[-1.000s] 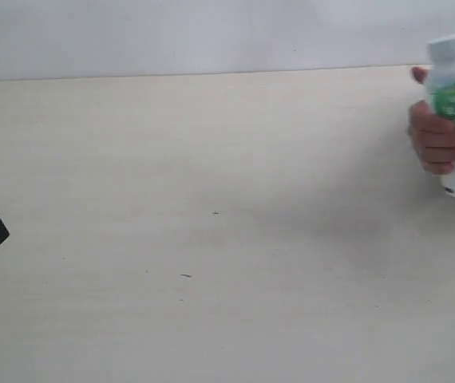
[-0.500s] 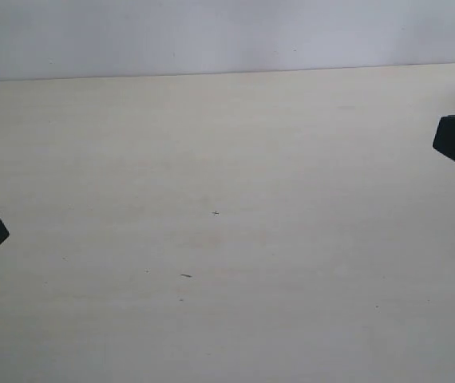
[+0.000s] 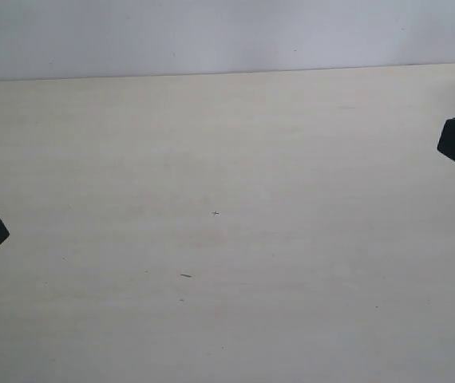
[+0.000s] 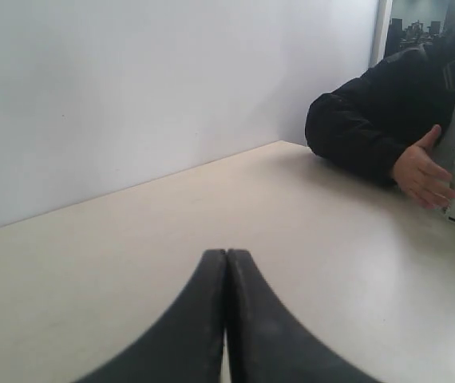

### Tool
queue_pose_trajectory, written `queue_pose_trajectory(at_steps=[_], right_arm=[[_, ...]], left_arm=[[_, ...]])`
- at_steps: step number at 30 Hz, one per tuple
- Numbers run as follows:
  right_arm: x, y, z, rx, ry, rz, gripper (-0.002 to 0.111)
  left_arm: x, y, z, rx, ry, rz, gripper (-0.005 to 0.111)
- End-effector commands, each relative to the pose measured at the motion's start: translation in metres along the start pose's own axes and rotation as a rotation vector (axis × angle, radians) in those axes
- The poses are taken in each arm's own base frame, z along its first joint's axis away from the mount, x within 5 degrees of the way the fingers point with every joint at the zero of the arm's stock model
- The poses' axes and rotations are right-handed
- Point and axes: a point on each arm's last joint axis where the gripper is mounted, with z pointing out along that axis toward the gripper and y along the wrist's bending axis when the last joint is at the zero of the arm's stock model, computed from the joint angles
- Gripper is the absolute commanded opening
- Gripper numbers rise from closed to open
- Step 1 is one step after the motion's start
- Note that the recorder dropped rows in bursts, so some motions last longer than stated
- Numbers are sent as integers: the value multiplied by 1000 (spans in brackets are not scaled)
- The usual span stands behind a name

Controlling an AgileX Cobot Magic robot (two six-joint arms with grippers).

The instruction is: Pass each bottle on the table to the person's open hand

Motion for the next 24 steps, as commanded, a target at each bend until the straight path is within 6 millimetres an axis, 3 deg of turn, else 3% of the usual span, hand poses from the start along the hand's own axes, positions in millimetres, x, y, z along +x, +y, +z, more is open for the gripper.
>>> queue_pose_trajectory(at_steps=[1,7,11,14,24], right_arm=[[0,0,-1,2,-8,-8,0],[0,-1,-1,8,-12,-10,0],[3,-3,-5,45,-15,-147,0],[22,-12,-19,139,-75,-310,0],[69,-42,-40,477,-326,-307,0]], left_arm=[[0,0,-1,-5,-7,-8,2],[0,0,-1,-5,-7,-8,2],[0,0,-1,-5,-7,-8,2],[0,0,-1,-5,-7,-8,2],[0,0,-1,-5,-7,-8,2]])
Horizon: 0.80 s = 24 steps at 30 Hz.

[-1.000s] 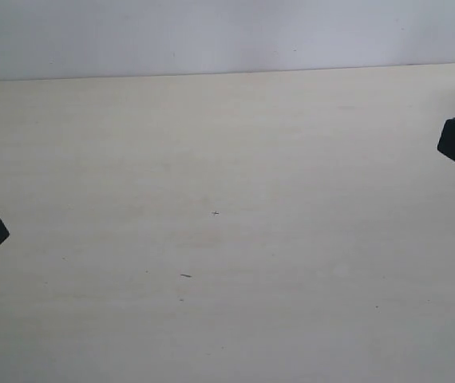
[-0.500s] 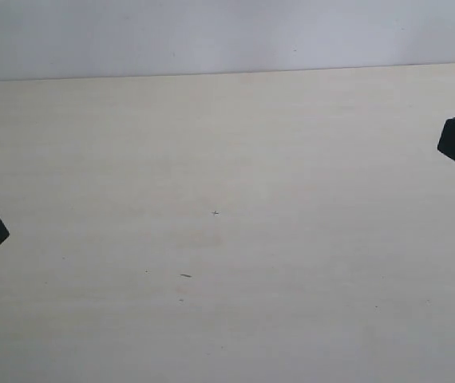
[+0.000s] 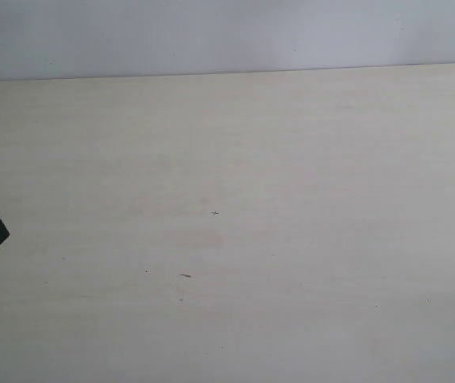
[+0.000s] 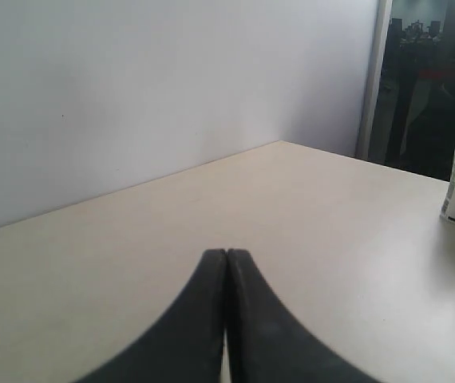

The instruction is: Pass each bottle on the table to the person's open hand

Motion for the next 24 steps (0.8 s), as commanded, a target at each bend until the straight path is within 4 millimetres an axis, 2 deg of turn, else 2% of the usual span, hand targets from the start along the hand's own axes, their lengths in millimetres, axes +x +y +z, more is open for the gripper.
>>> queue_pose_trajectory(at_steps=[1,6,17,24], right_arm=[[17,-4,-4,73,-27,-14,0],[28,-4,-2,78,1,-5,0],[31,-7,-2,105,25,-11,0],[34,-16,-4,215,50,132,0]], left_arm=[[0,0,-1,-5,-7,-8,2],[0,0,-1,-5,-7,-8,2],[0,0,-1,-5,-7,-8,2],[0,0,-1,-5,-7,-8,2]])
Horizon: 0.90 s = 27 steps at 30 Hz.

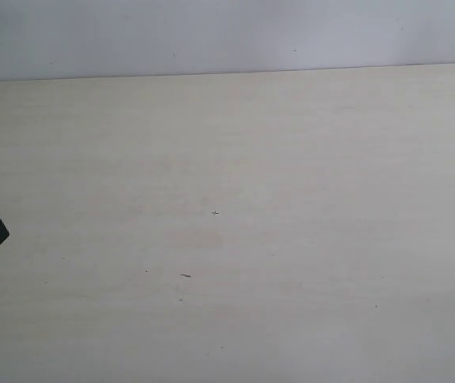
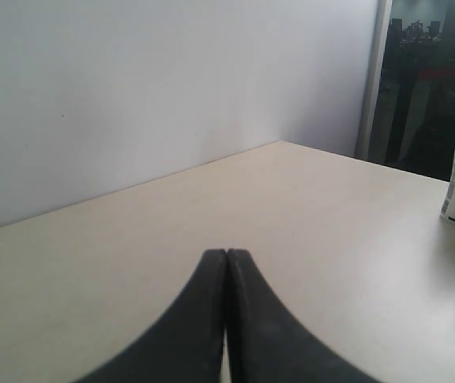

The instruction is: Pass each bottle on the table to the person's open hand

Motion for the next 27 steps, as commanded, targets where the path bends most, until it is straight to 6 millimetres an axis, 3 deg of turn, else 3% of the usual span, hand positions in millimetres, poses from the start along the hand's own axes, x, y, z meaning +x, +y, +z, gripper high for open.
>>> queue_pose_trajectory(at_steps=[1,27], right_arm=[[2,-5,0,52,0,65,0],[9,-5,-1,60,84,10,0]], left_arm=[[0,0,-1,-5,-7,-8,2],[0,0,-1,-5,-7,-8,2]])
